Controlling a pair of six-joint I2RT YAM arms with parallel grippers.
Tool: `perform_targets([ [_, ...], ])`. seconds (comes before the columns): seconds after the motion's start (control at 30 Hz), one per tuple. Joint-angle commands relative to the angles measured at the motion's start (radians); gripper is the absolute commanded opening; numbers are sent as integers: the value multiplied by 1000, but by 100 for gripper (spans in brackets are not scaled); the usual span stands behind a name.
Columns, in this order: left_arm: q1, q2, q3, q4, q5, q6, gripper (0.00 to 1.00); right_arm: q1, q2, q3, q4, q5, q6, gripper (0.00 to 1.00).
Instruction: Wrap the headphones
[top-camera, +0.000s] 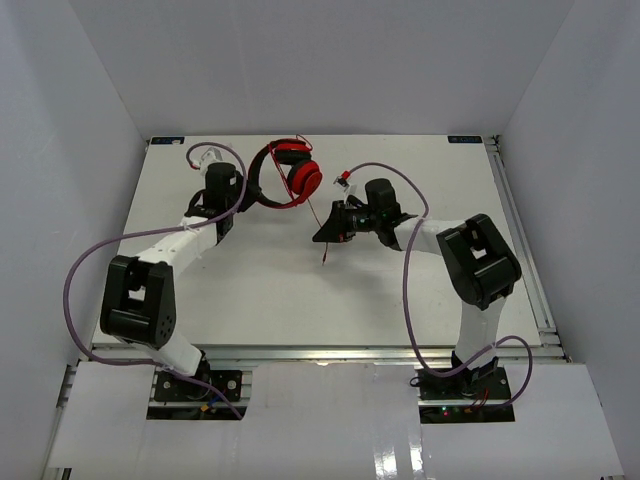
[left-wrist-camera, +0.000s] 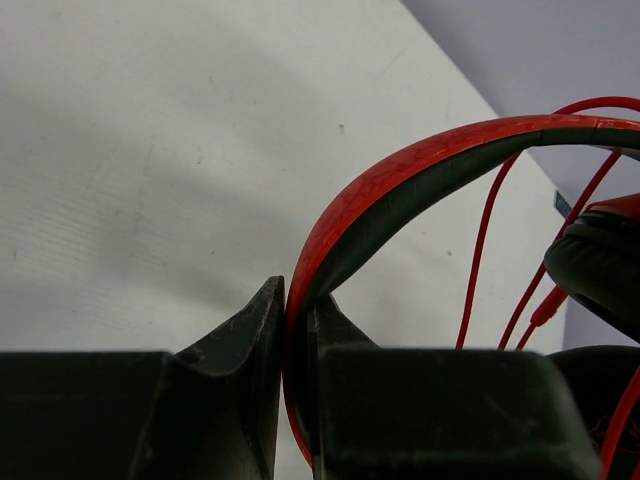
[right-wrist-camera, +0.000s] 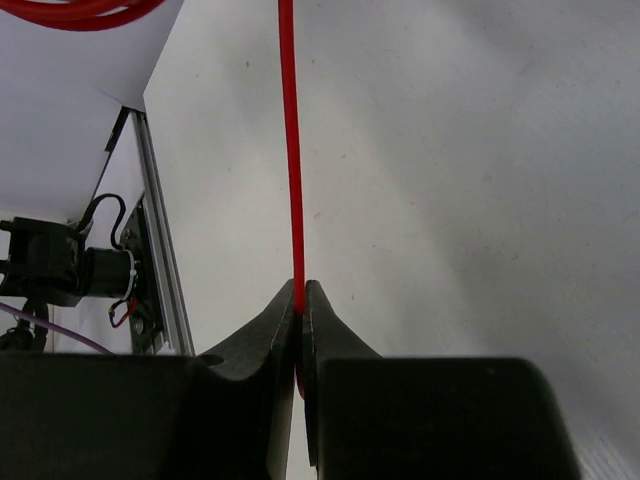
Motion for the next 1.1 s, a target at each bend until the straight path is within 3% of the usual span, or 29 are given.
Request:
perform_targets([
  [0.0, -21, 69, 45, 29, -124, 11, 0, 11, 66, 29, 112, -25, 70, 11],
  [0.33, -113, 272, 201, -80, -241, 180, 0, 9, 154, 37, 171, 29, 135, 20],
  [0.53, -142, 330, 269, -119, -270, 275, 0, 10, 152, 94, 12, 22, 26, 29],
  [0.7, -148, 355, 294, -146, -260, 356, 0, 1, 91, 107, -110, 40, -106, 28],
  [0.9, -158, 361, 279, -159, -251, 442, 0, -15, 59, 156, -172, 30, -140, 28],
  [1.07, -162, 364, 275, -178, -219, 471, 0, -19, 61, 214, -202, 6, -132, 39],
])
